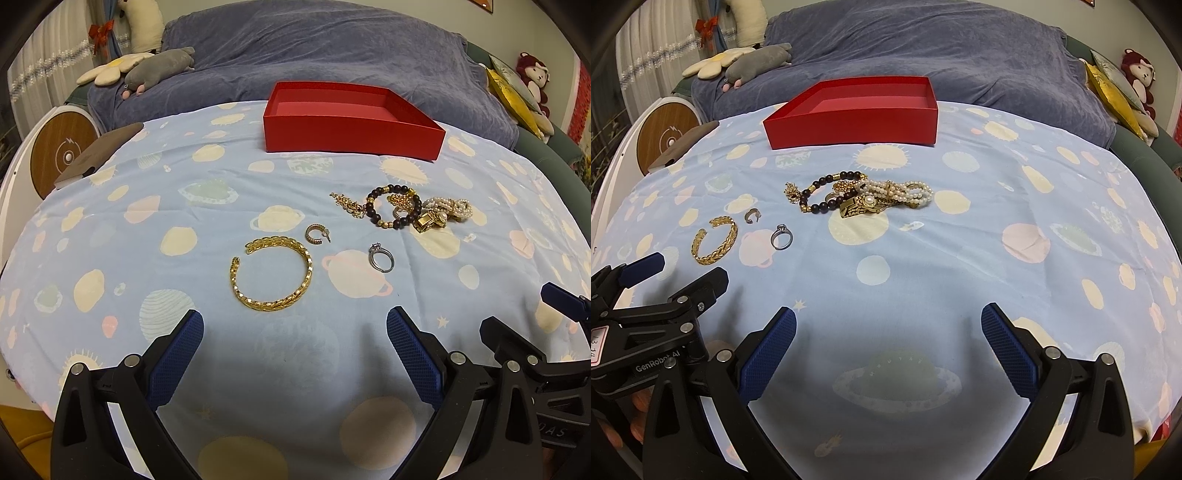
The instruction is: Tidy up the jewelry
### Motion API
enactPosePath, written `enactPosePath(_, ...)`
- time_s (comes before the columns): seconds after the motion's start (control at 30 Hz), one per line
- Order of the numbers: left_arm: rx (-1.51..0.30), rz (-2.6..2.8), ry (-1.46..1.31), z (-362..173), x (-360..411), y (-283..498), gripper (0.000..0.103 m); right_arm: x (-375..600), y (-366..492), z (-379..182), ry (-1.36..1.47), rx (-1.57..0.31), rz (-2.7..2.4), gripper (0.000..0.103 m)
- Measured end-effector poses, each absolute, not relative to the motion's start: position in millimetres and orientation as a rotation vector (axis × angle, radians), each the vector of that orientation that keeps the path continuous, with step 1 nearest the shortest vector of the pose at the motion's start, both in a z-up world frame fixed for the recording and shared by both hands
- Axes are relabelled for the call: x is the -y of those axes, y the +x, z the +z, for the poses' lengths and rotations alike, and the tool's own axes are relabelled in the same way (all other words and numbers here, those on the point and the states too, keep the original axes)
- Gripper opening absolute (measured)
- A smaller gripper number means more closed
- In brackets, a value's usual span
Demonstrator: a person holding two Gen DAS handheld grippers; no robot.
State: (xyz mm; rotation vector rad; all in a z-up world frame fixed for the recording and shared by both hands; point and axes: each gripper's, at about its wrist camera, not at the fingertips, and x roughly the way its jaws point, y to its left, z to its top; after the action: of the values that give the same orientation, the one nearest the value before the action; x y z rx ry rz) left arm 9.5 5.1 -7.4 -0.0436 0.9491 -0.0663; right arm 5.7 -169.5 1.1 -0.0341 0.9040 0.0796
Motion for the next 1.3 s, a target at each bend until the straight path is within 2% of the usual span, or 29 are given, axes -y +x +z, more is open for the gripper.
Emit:
enactPosePath(0.33, -0.95, -0.049, -0.1, -3.8, -29.6, 20.6, 0.097, 176.3, 20.2, 0.4, 0.008, -0.925, 0.104, 0.098)
enactPosePath(0.67, -0.94, -0.033, -0.115, -3.0, -44.9, 40.2, 0.097, 182.9, 72.4, 22.7, 0.006, -0.947, 0.169, 0.095)
enactPosePath(0.83, -0.933, -0.037, -0.121, -1.5, -44.0, 44.3, 0.097, 185.0, 100.4, 20.1, 0.019, -0.959, 0.203, 0.081)
enactPosePath(0.9, -0.934, -0.039, -0.122, -2.7, -43.8, 45.5, 0.097, 187.4, 105.3, 15.7, 0.034, -0.95, 0.217, 0.07)
enactPosePath(0.97, -0.94, -0.039, -0.121, -6.1, -43.6, 47.2, 0.097, 188.9, 112.3, 11.7, 0.045, -0.957, 0.218, 0.063)
enactPosePath(1.07, -0.957, -0.035, -0.114, -11.9, -43.5, 49.7, 0.097, 189.8, 124.6, 12.1, 0.08, -0.945, 0.255, 0.059)
enactPosePath(1.17, -0.968, -0.037, -0.117, -14.9, -42.9, 50.9, 0.097, 186.8, 133.0, 11.2, 0.088, -0.941, 0.285, 0.058)
enactPosePath(1.3, -0.97, -0.052, -0.113, -16.2, -40.2, 52.2, 0.097, 181.5, 136.1, -2.8, 0.072, -1.01, 0.292, 0.044)
